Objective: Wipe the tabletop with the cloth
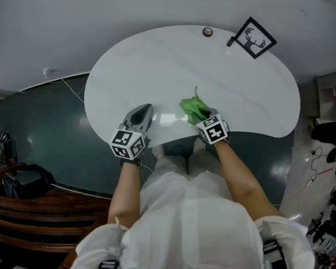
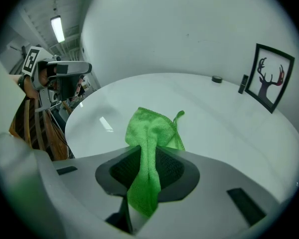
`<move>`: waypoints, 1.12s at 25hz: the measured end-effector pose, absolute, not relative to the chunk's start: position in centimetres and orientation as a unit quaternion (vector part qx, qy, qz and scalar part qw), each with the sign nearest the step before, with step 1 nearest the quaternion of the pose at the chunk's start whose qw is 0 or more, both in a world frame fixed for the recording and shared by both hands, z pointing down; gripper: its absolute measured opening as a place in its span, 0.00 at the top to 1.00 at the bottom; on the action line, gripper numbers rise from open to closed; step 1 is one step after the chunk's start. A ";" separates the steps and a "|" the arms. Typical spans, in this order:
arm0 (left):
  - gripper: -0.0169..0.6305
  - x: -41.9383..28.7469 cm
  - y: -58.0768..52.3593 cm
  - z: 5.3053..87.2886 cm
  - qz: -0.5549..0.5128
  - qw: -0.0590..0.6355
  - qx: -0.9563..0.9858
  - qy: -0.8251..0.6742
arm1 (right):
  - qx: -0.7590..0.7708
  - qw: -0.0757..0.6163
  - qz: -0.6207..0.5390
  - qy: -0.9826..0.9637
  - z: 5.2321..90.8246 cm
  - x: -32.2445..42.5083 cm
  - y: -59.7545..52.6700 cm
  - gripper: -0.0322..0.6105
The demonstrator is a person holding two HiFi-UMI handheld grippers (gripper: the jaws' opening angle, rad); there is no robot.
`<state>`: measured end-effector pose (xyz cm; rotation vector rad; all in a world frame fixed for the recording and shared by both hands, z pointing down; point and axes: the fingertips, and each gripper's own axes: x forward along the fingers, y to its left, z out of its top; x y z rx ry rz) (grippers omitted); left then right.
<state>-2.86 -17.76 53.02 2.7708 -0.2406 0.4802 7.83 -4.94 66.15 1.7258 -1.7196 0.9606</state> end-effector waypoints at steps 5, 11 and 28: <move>0.94 -0.3 -15.3 53.7 0.167 0.159 0.969 -0.087 | 0.660 0.253 0.362 -0.608 66.4 13.3 -0.4 0.82; 0.94 1.3 -13.8 54.2 0.163 0.164 0.968 -0.102 | 0.685 0.245 0.374 -0.576 66.6 18.7 4.4 0.82; 0.94 -0.3 -13.0 55.4 0.162 0.173 0.961 -0.142 | 0.760 0.223 0.398 -0.463 67.0 23.7 13.9 0.82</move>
